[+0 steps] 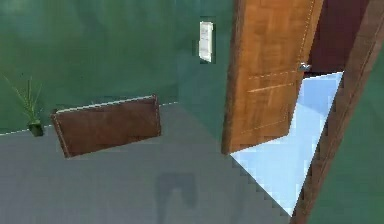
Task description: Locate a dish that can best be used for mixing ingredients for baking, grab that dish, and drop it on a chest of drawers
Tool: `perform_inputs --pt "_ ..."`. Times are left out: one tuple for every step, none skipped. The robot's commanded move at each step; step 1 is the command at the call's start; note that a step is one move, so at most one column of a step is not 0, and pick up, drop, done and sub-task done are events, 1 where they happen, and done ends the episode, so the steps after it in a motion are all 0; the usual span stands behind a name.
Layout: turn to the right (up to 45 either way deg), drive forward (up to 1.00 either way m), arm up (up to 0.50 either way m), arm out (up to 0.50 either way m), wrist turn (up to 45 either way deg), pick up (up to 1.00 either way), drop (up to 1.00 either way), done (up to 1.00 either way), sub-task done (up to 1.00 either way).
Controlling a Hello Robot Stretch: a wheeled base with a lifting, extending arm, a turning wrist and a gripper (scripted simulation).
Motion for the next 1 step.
perform_inputs --pt "3.0 0.00 0.00 0.00 0.0 0.00 0.00 0.00 0.00"
